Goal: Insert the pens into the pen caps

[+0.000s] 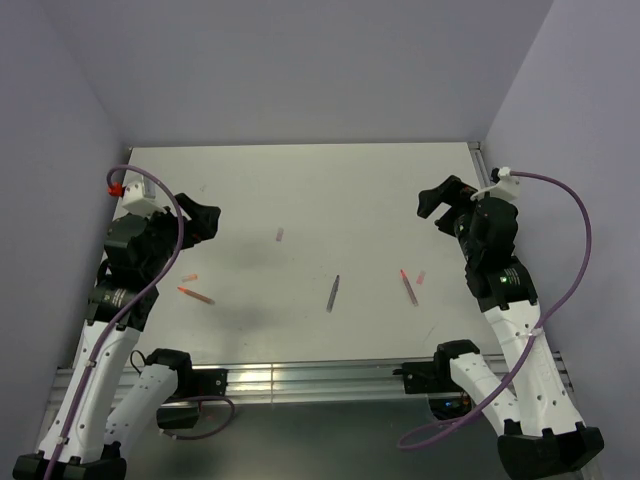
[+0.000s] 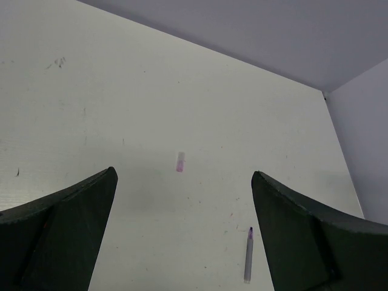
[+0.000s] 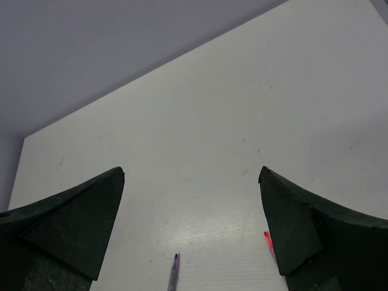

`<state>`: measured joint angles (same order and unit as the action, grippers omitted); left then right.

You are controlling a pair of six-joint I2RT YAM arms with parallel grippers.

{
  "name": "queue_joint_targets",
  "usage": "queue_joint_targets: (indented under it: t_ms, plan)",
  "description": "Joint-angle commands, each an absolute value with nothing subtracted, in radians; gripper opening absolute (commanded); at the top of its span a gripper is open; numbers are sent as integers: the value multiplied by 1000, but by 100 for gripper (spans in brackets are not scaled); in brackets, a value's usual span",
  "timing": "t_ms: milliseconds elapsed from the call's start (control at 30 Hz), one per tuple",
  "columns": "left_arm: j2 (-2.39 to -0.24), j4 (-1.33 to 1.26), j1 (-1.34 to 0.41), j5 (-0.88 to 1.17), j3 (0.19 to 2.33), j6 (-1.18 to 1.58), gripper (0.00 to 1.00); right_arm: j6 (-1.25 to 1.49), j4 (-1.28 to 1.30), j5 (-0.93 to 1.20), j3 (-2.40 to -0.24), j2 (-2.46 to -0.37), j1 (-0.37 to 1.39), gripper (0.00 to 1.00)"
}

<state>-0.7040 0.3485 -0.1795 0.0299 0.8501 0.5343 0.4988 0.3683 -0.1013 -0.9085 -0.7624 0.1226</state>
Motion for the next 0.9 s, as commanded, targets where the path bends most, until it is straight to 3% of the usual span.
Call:
queue_joint_targets:
  t_ms: [0, 500, 667, 867]
  plan:
    - [-693, 324, -181, 37, 848, 511, 99, 482, 356, -123, -900, -738, 123, 100]
    - [-696, 324, -181, 37, 848, 512, 99, 472, 376, -120, -896, -779, 123, 100]
    - [-698, 325, -181, 34, 848, 512, 100, 529, 377, -42, -862, -863, 129, 94]
    - [-696, 324, -181, 35, 847, 511, 99, 661, 345, -213, -779, -972, 414, 84]
